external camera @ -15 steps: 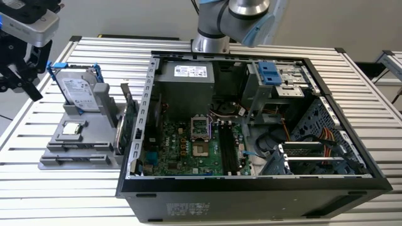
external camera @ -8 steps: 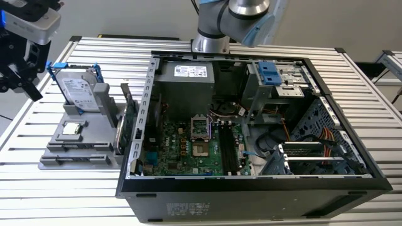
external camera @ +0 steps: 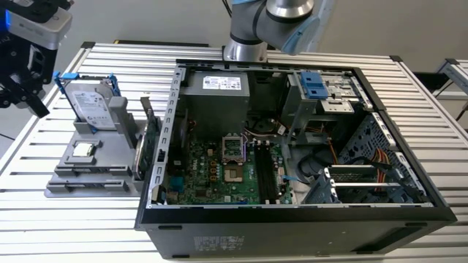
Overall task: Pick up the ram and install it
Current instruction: 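Pick up the ram and move it above insertion slot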
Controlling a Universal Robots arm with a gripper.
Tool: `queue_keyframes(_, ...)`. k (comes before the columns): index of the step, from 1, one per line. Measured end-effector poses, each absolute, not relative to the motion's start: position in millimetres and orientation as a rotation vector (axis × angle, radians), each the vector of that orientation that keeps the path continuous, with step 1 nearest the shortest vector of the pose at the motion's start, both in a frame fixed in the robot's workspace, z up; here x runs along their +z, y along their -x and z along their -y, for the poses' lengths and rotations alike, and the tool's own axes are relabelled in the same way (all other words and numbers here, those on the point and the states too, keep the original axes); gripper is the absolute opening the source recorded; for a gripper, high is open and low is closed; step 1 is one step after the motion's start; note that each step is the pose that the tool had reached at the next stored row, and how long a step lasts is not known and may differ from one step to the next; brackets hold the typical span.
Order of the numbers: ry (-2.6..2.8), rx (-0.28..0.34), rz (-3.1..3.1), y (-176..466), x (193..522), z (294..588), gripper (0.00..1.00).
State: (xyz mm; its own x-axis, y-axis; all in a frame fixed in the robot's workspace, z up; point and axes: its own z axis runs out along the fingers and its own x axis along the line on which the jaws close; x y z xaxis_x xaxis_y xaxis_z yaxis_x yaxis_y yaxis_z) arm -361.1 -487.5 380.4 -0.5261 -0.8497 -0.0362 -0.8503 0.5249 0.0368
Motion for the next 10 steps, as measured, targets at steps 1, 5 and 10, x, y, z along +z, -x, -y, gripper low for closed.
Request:
queue_keyframes(1, 1.533, 0.078, -2.726, 361.1, 380.4, 487.5, 0.00)
queue_keyframes(5, 1.571, 0.078, -2.704, 361.1, 380.4, 487.5, 0.00)
queue_keyframes(10, 1.622, 0.079, -2.676, 361.1, 380.5, 487.5, 0.00)
